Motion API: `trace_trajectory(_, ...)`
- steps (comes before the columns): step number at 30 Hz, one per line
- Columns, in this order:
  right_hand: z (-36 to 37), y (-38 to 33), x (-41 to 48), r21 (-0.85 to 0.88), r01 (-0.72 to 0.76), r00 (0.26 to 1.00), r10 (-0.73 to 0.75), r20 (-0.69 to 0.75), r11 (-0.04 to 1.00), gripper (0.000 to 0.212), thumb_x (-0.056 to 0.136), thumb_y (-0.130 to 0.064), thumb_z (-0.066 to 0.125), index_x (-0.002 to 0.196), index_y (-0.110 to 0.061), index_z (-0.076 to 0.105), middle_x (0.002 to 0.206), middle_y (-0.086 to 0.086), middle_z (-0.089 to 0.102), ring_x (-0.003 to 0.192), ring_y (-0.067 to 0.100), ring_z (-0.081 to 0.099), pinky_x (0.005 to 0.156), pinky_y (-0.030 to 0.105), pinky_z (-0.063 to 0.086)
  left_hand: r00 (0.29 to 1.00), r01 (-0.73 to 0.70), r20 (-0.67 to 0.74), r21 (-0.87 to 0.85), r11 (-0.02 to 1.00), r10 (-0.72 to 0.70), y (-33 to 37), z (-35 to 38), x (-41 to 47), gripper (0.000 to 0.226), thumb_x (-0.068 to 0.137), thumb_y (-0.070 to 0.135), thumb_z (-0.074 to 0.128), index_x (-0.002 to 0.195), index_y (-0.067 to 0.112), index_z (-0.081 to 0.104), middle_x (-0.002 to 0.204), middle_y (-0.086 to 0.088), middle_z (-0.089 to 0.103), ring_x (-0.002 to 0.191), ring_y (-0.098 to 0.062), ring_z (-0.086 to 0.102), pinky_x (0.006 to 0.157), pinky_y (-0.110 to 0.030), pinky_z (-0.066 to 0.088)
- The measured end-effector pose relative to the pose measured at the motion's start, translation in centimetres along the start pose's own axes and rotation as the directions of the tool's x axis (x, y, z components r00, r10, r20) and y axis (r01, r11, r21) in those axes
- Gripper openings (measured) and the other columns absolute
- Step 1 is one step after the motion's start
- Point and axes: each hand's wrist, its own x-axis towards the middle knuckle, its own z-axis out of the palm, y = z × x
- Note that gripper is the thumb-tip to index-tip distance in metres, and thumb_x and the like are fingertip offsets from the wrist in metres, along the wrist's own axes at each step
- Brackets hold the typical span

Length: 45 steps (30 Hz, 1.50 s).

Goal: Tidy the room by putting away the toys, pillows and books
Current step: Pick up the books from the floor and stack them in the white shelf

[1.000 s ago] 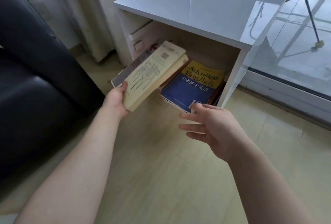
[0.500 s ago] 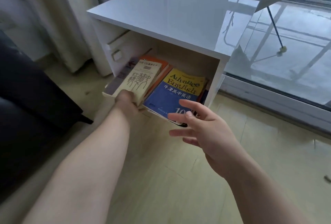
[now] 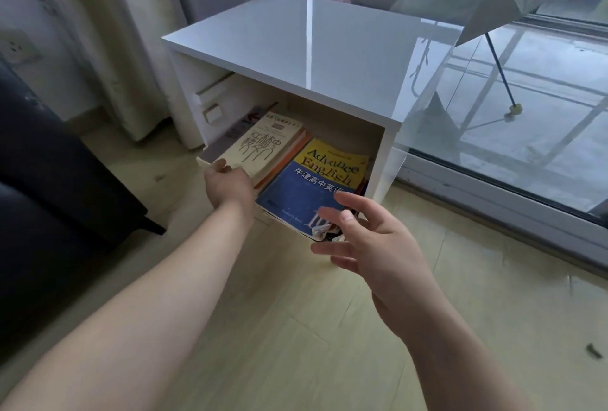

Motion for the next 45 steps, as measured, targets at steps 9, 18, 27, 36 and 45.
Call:
trace_trajectory(9,-2.0,-0.9,-0.4,0.058,0.161,0.983,-0.155,-0.097,0.985,0.019,0.101,-0.035,0.057,0.118,-0.032,0.065,0.104,-0.012,0.075,0.086,0.013,0.076,0.081,0.037,0.061,0.846,-0.397,0.449,0.169,0.902,0.288,2.6,-4.4,-16.8,0.009,0.102,0.024,0.056,0.100,0.017,0.062,0.089,-0.004,0.066,0.076,-0.012,0.063,0.072,-0.028,0.046)
trace_trajectory(18,1.4,0.4,-1.9,-0.177,0.282,0.949,-0.248,0.192,0.943,0.016,0.100,-0.039,0.057,0.108,-0.034,0.070,0.095,-0.018,0.074,0.084,0.002,0.073,0.081,0.035,0.061,0.842,-0.498,0.400,0.322,0.805,0.361,0.9,-12.5,-19.2,0.022,0.104,0.033,0.049,0.090,0.019,0.061,0.083,0.003,0.063,0.071,-0.017,0.060,0.062,-0.017,0.045)
trace_trajectory(27,15.2,5.1,-11.9,-0.088,0.209,0.836,-0.131,0.533,0.974,0.018,0.102,-0.041,0.054,0.101,-0.031,0.069,0.091,-0.016,0.074,0.086,0.004,0.072,0.084,0.041,0.059,0.891,-0.312,-0.119,0.538,0.783,0.438,1.3,-30.1,-24.9,0.027,0.110,0.022,0.040,0.091,0.017,0.059,0.083,0.004,0.062,0.065,-0.014,0.058,0.062,-0.019,0.043)
trace_trajectory(36,20.8,8.4,-22.9,-0.198,0.352,0.679,-0.104,0.726,0.915,0.017,0.101,-0.041,0.055,0.098,-0.030,0.067,0.079,-0.014,0.074,0.068,0.007,0.071,0.076,0.046,0.060,0.894,-0.242,-0.190,0.555,0.796,0.405,0.5,-45.4,-28.6,0.025,0.108,0.033,0.039,0.094,0.021,0.055,0.085,0.007,0.058,0.065,-0.014,0.057,0.064,-0.029,0.045)
trace_trajectory(45,36.2,18.3,-41.2,-0.246,0.586,0.438,-0.046,0.898,0.772,0.011,0.101,-0.043,0.052,0.099,-0.035,0.060,0.082,-0.015,0.066,0.073,0.000,0.063,0.054,0.019,0.047,0.797,-0.046,-0.566,0.290,0.956,0.210,-7.1,-71.8,-29.5,0.030,0.108,0.033,0.043,0.090,0.014,0.057,0.075,-0.002,0.056,0.052,-0.021,0.052,0.050,-0.029,0.040)
